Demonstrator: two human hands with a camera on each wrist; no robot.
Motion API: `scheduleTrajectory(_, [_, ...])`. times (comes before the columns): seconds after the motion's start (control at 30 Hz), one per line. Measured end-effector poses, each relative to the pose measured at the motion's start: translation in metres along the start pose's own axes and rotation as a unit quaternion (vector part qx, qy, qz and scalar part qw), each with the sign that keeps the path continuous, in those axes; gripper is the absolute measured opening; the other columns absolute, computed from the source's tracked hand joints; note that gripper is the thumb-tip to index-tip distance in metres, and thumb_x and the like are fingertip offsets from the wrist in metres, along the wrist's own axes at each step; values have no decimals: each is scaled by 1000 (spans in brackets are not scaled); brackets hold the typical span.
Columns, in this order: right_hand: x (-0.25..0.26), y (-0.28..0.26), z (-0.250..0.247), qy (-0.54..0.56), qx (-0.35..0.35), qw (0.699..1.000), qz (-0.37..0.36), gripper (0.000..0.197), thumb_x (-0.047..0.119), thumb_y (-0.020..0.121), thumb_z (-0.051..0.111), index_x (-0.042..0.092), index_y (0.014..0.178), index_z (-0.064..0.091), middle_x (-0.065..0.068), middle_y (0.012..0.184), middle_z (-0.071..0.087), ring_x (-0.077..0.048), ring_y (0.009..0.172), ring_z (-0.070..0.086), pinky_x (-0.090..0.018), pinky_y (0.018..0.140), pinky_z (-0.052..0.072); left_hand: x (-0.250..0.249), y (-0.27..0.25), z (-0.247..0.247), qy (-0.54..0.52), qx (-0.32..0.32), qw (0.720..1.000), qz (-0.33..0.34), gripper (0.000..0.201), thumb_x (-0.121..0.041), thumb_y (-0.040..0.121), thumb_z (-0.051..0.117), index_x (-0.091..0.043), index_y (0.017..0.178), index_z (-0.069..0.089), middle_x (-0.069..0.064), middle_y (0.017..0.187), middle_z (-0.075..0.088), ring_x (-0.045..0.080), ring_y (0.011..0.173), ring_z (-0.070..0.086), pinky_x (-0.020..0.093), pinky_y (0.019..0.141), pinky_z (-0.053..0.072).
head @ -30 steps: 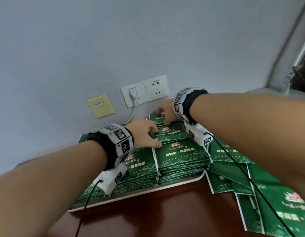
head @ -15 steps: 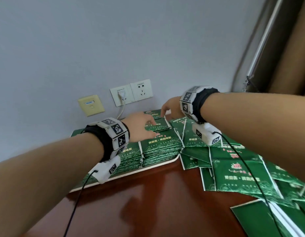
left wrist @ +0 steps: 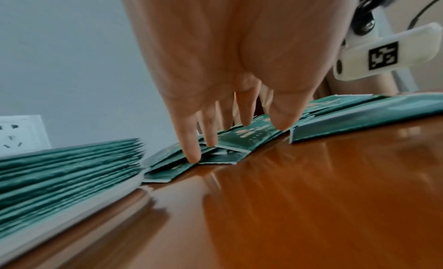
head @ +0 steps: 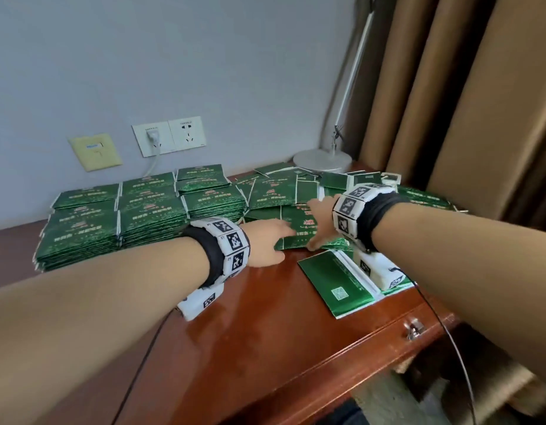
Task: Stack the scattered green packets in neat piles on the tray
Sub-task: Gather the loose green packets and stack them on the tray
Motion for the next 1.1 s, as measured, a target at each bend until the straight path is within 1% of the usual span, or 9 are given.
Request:
scheduleTrajectory(0.1, [-13, -20, 20, 11, 15, 999, 46, 115, 67, 65, 72, 7, 147, 18, -14, 138, 43, -31, 119, 51, -41, 93, 44, -16, -1, 11, 2, 16, 1000, 6, 63, -24, 95, 47, -21, 153, 20, -3, 160, 16, 19, 141, 31, 27, 110, 29])
scheduleTrajectory(0.17, [-16, -28, 32, 16, 21, 997, 69, 123, 67, 58, 76, 10, 148, 14, -15, 142, 38, -35, 122, 48, -46, 96, 44, -21, -3, 17, 7, 35, 999, -3, 61, -25, 97, 44, -20, 153, 19, 2, 154, 32, 23, 132, 43, 28, 103, 38])
scheduleTrajectory(0.27, [-16, -29, 41, 27, 10, 996, 80, 123, 71, 56, 74, 13, 148, 16, -13, 143, 36, -36, 126, 43, -49, 98, 42, -22, -7, 20, 23, 48, 998, -19, 60, -28, 97, 41, -23, 153, 19, 7, 133, 54, 26, 110, 57, 32, 88, 50])
scheduleTrajectory(0.37, [-13, -26, 44, 18, 5, 997, 76, 119, 75, 56, 70, 14, 145, 21, -11, 140, 41, -35, 124, 45, -50, 98, 41, -21, -14, 20, 38, 52, 998, -26, 59, -28, 97, 42, -22, 152, 22, 6, 125, 58, 25, 100, 58, 27, 77, 47])
scheduleTrajectory(0.43, [-8, -23, 45, 9, 6, 997, 73, 121, 78, 55, 68, 15, 145, 21, -11, 138, 42, -35, 123, 45, -51, 98, 41, -18, -19, 18, 40, 43, 998, -28, 56, -27, 97, 42, -21, 151, 26, 6, 138, 51, 25, 117, 53, 25, 83, 41])
scheduleTrajectory(0.5, [-4, -18, 45, 6, 1, 997, 76, 126, 80, 49, 69, 16, 146, 19, -13, 138, 41, -36, 123, 44, -53, 97, 41, -14, -27, 16, 36, 31, 999, -23, 54, -28, 97, 43, -23, 150, 31, 5, 141, 49, 23, 124, 49, 23, 88, 39])
scheduleTrajectory(0.63, [1, -14, 41, -2, -6, 998, 62, 133, 78, 46, 71, 21, 149, 9, -14, 149, 26, -39, 134, 30, -58, 100, 35, -4, -48, 15, 29, 30, 999, -20, 50, -32, 96, 46, -27, 145, 40, -3, 136, 55, 17, 119, 53, 23, 92, 42])
scheduleTrajectory(0.8, [24, -9, 33, -12, -13, 999, 35, 131, 80, 45, 70, 20, 147, 13, -13, 140, 38, -38, 130, 35, -55, 101, 37, 15, -80, 13, 15, 55, 998, -41, 44, -33, 93, 50, -28, 137, 52, -9, 132, 59, 9, 117, 56, 24, 100, 44])
scheduleTrajectory(1.1, [90, -5, 20, 23, -1, 999, -29, 120, 81, 49, 67, 15, 141, 27, -11, 132, 46, -34, 119, 46, -51, 97, 42, 44, -154, 24, -11, 84, 992, -94, 29, -32, 90, 52, -30, 114, 68, -13, 110, 70, 5, 97, 63, 27, 95, 48])
Point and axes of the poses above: each hand's wrist, its own y-axis towards the middle knuckle, its own z-axis out of the palm, x = y × z, the point moved 3 cm from there along y, towards the middle knuckle
